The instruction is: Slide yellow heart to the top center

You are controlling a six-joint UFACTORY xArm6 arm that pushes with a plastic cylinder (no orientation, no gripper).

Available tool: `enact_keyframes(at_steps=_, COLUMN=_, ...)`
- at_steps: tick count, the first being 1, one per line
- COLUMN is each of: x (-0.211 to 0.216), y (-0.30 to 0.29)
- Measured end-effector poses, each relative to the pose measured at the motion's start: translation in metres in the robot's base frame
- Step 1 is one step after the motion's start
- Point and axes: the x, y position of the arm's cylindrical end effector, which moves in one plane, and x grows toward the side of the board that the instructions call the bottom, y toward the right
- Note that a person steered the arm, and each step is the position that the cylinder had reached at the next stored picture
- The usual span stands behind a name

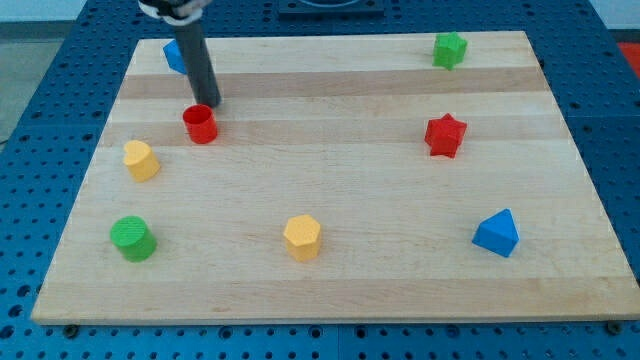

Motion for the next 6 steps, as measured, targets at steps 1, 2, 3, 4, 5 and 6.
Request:
enact_keyframes(at_steps=1, x=0.022, y=-0.063)
enact_keyframes(at_steps=2, x=0.092, y=-0.066)
enact_keyframes(at_steps=3, x=0.101, y=-0.066)
enact_keyframes(at_steps=4, x=0.130, y=-0.060)
enact_keyframes(at_steps=5, x=0.139, y=-0.014)
enact_keyframes(at_steps=6, x=0.158, y=0.019)
